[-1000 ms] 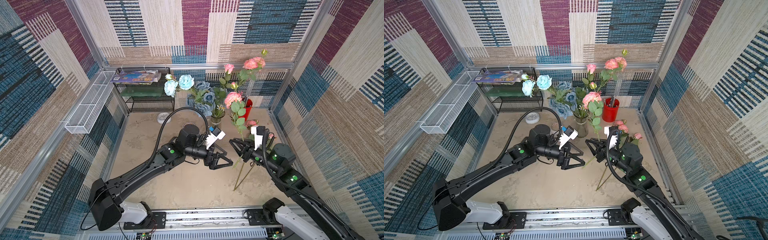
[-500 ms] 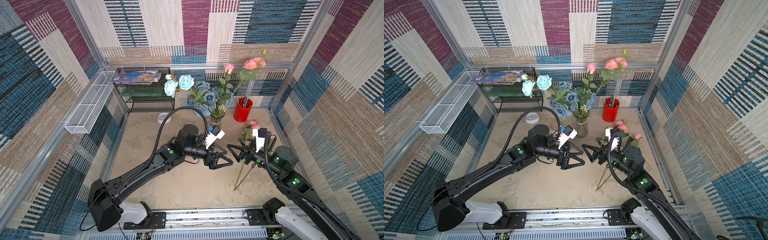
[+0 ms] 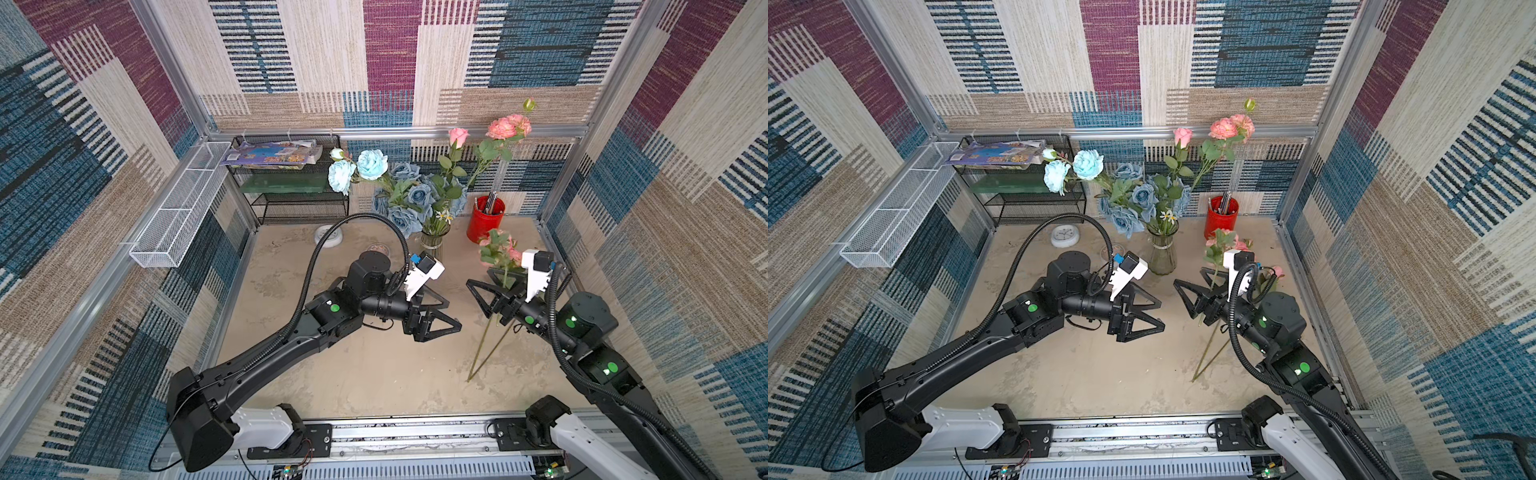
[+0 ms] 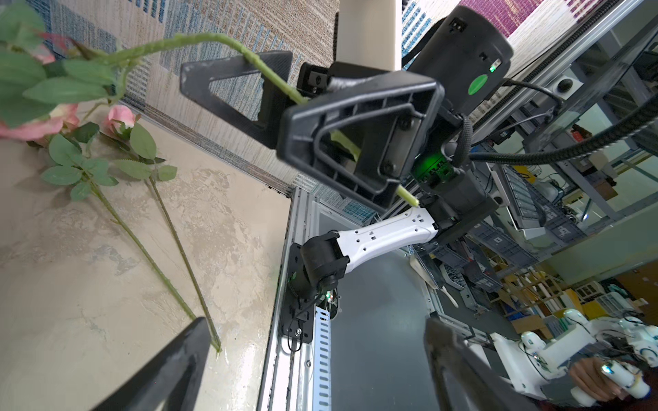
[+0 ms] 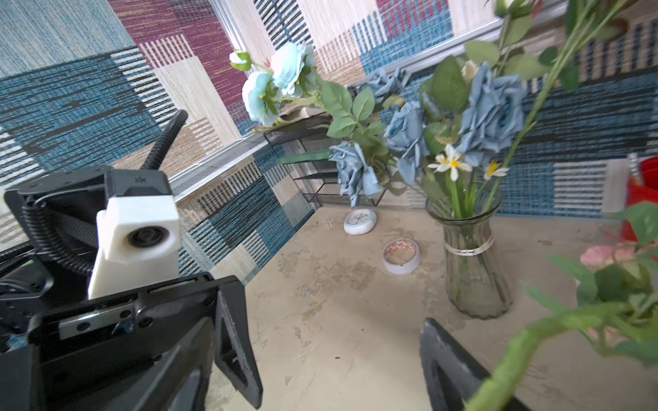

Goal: Pick out pink flowers from the vase
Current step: Place the flower at the center of the board.

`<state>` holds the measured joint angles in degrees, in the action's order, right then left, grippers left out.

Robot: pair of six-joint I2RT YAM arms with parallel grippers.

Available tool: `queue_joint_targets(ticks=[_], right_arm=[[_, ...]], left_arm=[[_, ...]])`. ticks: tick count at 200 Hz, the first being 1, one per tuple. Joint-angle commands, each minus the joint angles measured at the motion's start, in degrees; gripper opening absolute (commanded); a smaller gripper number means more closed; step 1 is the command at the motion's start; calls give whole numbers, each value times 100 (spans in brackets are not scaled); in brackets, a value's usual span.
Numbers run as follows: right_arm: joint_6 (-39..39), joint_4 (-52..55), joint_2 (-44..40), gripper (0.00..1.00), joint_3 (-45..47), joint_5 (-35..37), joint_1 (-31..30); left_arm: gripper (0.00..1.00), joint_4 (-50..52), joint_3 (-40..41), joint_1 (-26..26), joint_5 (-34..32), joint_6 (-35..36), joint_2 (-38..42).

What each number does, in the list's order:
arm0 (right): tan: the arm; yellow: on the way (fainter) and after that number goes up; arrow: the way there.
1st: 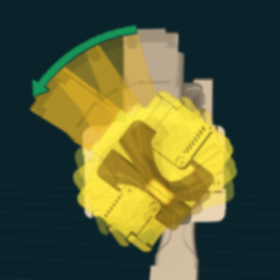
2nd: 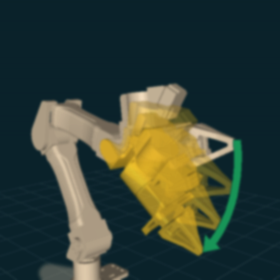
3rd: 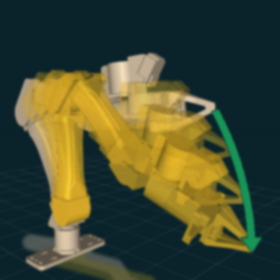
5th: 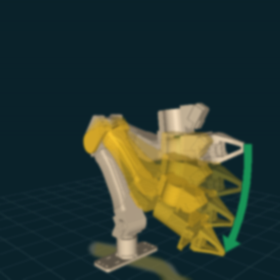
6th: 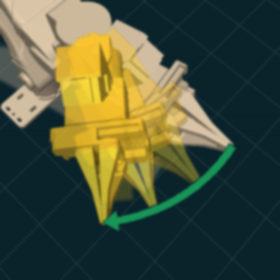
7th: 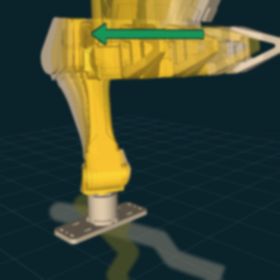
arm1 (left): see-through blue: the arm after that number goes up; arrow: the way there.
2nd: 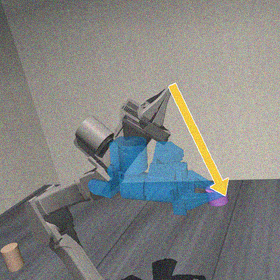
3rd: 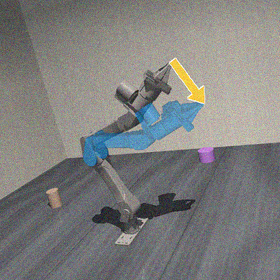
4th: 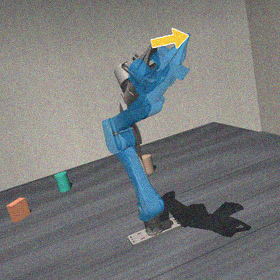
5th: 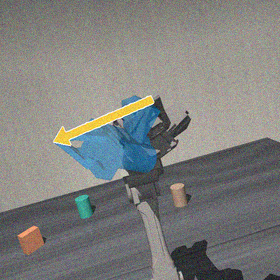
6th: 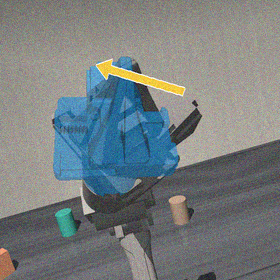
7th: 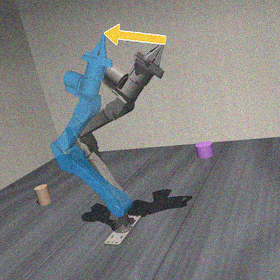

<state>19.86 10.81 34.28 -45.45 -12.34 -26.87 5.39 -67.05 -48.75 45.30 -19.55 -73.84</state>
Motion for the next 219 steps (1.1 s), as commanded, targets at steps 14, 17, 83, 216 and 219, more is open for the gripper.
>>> queue_joint_targets(ticks=[14, 17, 83, 216, 219], right_arm=[[-579, -112, -284, 85, 293, 940, 9], [-594, -132, -302, 85, 357, 1009, 7], [728, -380, -48, 86, 1934, 1909, -75], [2013, 464, 1570, 96, 1507, 470, -138], [2044, 484, 1591, 96, 1483, 455, -111]], left_arm=[[92, 90, 60, 34, -128, 172, 133], [92, 108, 62, 33, -129, 175, 141], [92, 95, 218, 91, -166, 207, 247], [92, 36, 435, 145, -247, 138, 360], [92, 33, 442, 145, -257, 140, 370]])
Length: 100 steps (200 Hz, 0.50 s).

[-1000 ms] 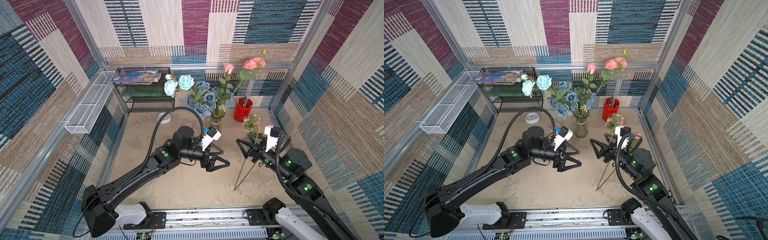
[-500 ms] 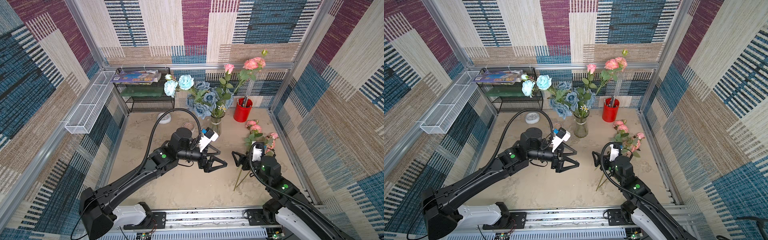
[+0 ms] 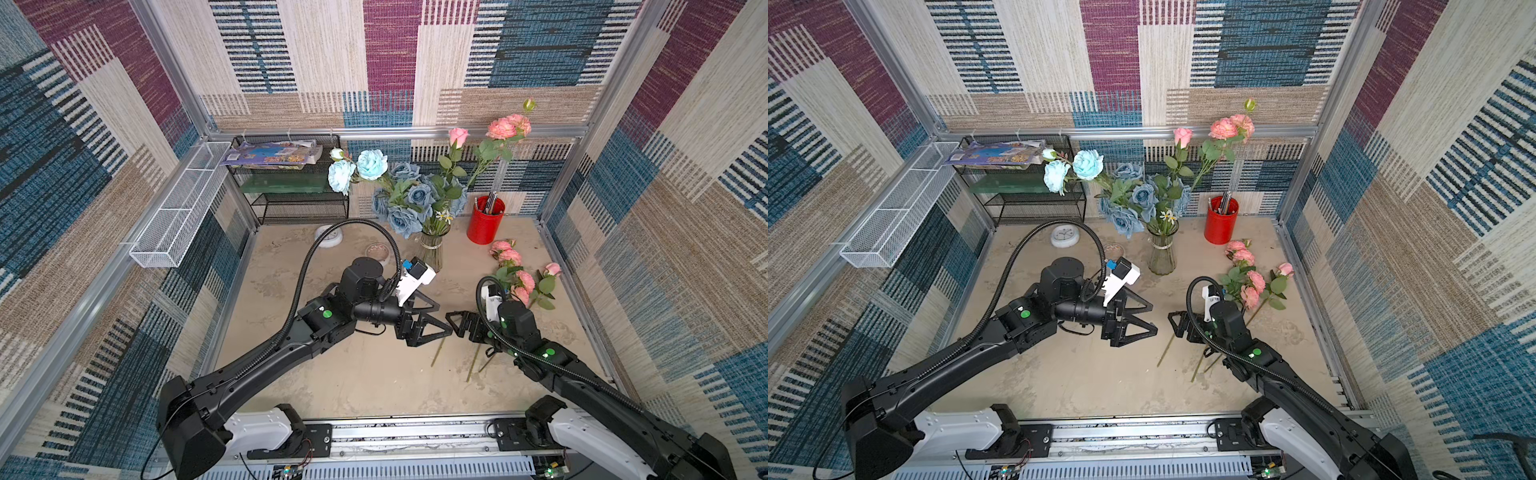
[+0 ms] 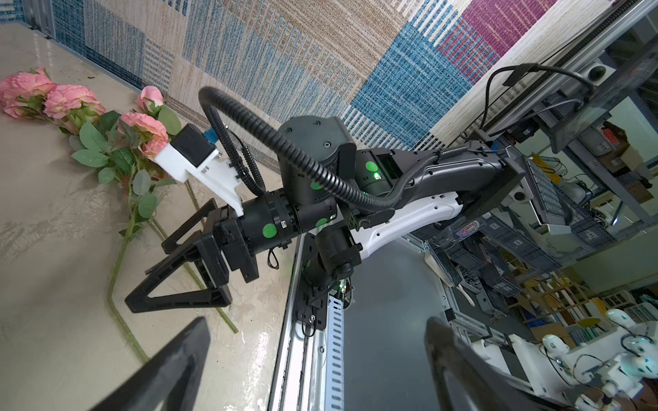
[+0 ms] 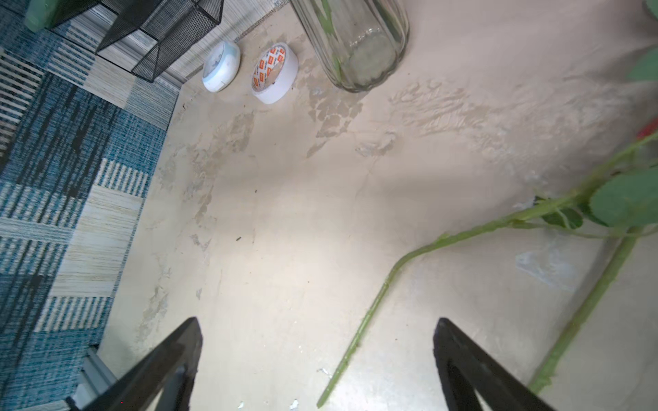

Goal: Pick out pink flowers from the vase
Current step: Place the flower at the center of the board.

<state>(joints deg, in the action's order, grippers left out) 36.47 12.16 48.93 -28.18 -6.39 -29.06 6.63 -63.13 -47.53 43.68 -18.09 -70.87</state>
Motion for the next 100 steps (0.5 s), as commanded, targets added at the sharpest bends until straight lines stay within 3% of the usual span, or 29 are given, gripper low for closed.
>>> queue_joint_targets(ticks=[1, 27, 45, 65, 100], right_arm=[[394, 353, 135, 96, -251, -141, 118], [819, 317, 312, 96, -246, -817, 618], [1128, -121, 330, 100, 89, -1701, 1133], [1405, -552, 218, 93, 492, -2297, 1656], [1493, -624, 234, 85, 701, -2565, 2000]], left_arm=[[92, -92, 53, 19, -100, -4, 78], [92, -27, 106, 33, -184, 22, 132], [92, -4, 182, 33, -252, 33, 158], [92, 21, 235, 44, -280, 33, 168], [92, -3, 292, 59, -305, 53, 174]])
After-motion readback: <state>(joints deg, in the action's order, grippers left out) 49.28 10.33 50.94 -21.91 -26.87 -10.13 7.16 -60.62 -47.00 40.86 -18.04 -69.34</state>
